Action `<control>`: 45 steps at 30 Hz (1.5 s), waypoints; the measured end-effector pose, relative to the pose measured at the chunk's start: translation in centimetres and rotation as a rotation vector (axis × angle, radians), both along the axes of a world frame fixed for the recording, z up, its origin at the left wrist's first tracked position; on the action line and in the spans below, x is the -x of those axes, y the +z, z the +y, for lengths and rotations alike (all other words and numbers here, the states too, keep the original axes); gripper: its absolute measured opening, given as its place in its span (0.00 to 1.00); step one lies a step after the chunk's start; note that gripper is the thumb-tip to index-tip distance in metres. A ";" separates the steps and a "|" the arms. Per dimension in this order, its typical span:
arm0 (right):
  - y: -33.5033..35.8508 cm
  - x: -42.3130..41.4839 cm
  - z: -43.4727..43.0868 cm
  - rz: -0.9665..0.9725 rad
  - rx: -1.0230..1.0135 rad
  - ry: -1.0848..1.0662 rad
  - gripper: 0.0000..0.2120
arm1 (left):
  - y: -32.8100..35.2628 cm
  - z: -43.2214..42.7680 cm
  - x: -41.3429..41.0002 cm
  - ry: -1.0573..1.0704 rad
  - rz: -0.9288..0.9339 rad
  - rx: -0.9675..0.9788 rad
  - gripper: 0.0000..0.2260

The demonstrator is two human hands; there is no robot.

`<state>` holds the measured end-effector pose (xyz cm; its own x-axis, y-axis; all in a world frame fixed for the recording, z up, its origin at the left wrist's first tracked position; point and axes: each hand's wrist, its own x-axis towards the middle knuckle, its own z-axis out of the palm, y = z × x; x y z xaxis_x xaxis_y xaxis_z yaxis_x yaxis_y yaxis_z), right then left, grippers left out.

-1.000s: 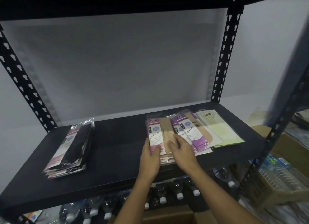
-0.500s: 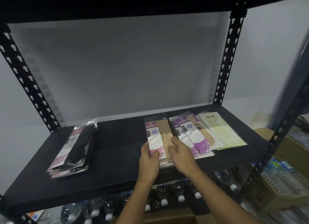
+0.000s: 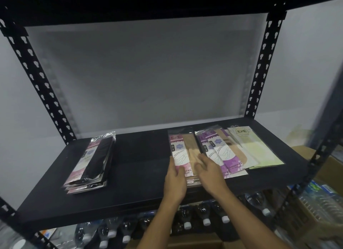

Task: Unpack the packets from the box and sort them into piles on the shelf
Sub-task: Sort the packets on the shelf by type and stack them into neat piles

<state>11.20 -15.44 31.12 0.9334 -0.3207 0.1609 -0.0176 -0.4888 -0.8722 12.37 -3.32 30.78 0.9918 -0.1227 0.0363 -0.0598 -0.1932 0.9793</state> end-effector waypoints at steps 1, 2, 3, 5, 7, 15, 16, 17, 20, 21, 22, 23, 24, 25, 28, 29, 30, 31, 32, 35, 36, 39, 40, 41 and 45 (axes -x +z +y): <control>0.0 0.1 -0.1 -0.002 -0.023 -0.001 0.22 | 0.0 0.0 0.0 -0.006 0.003 0.010 0.18; 0.0 0.3 -0.1 -0.010 -0.040 -0.002 0.22 | 0.0 0.1 0.1 -0.012 0.005 0.017 0.18; -0.1 0.4 -0.1 -0.020 -0.053 -0.001 0.22 | 0.0 0.2 0.1 -0.020 0.005 0.020 0.17; -0.2 0.6 0.0 -0.030 -0.072 0.006 0.23 | -0.1 0.7 0.1 -0.030 -0.009 0.024 0.17; -0.4 0.7 0.2 -0.035 -0.083 0.010 0.24 | -0.2 1.3 0.1 -0.038 -0.030 0.016 0.19; -0.5 -0.1 4.2 -0.042 -0.134 0.059 0.24 | -0.6 6.1 -0.7 0.035 0.000 -0.033 0.22; -0.6 -0.3 5.0 -0.048 -0.135 0.063 0.23 | -0.5 6.8 -0.8 0.052 -0.001 -0.035 0.21; -0.5 -0.6 5.9 -0.051 -0.136 0.070 0.23 | -0.5 7.6 -1.0 0.073 -0.002 -0.038 0.21; -0.4 -1.5 8.4 -0.038 -0.146 0.103 0.23 | -0.5 9.6 -1.5 0.132 -0.011 -0.056 0.21; -0.4 -1.8 9.1 -0.035 -0.149 0.113 0.23 | -0.5 10.2 -1.7 0.149 -0.017 -0.063 0.21; -0.3 -2.1 9.7 -0.036 -0.154 0.121 0.23 | -0.4 10.7 -1.8 0.163 -0.026 -0.072 0.21; -0.2 -2.4 10.3 -0.038 -0.159 0.122 0.22 | -0.3 11.1 -1.9 0.168 -0.035 -0.080 0.20; -0.3 -2.7 10.7 -0.039 -0.160 0.118 0.22 | -0.2 11.4 -2.1 0.169 -0.040 -0.085 0.19; -0.3 -2.9 11.0 -0.037 -0.161 0.111 0.22 | -0.1 11.6 -2.3 0.171 -0.039 -0.080 0.17; -0.4 -3.2 11.2 -0.033 -0.163 0.095 0.22 | -0.1 11.8 -3.0 0.171 -0.048 -0.077 0.17; -0.5 -3.3 11.1 -0.035 -0.155 0.093 0.22 | -0.1 11.8 -3.2 0.169 -0.055 -0.080 0.18; -0.6 -3.5 11.1 -0.036 -0.143 0.090 0.22 | -0.3 11.8 -3.3 0.167 -0.061 -0.079 0.19; -0.6 -3.6 11.1 -0.037 -0.135 0.088 0.22 | -0.4 11.8 -3.5 0.165 -0.066 -0.077 0.19; -0.7 -3.8 11.1 -0.038 -0.128 0.087 0.22 | -0.4 11.8 -3.6 0.164 -0.068 -0.076 0.19; -0.4 -4.5 11.4 -0.034 -0.121 0.100 0.21 | -0.4 11.9 -4.5 0.169 -0.079 -0.087 0.19; -0.3 -4.9 11.6 -0.034 -0.117 0.114 0.21 | -0.2 12.0 -5.0 0.170 -0.083 -0.089 0.19; -0.1 -5.9 11.8 -0.027 -0.094 0.112 0.20 | 0.1 12.0 -6.1 0.187 -0.071 -0.102 0.20; -0.1 -6.1 11.8 -0.025 -0.088 0.106 0.20 | 0.0 12.0 -6.2 0.193 -0.068 -0.106 0.20; -0.2 -6.3 11.9 -0.024 -0.086 0.102 0.21 | -0.1 12.1 -6.4 0.195 -0.065 -0.110 0.21; -0.5 -6.5 12.1 -0.015 -0.091 0.095 0.22 | -0.2 12.5 -6.9 0.195 -0.046 -0.119 0.22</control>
<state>17.72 -3.39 30.66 0.9581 -0.2448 0.1489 0.0381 -0.4062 -0.9130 19.30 9.14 30.54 0.9948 0.0647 0.0785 -0.0539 -0.3196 0.9460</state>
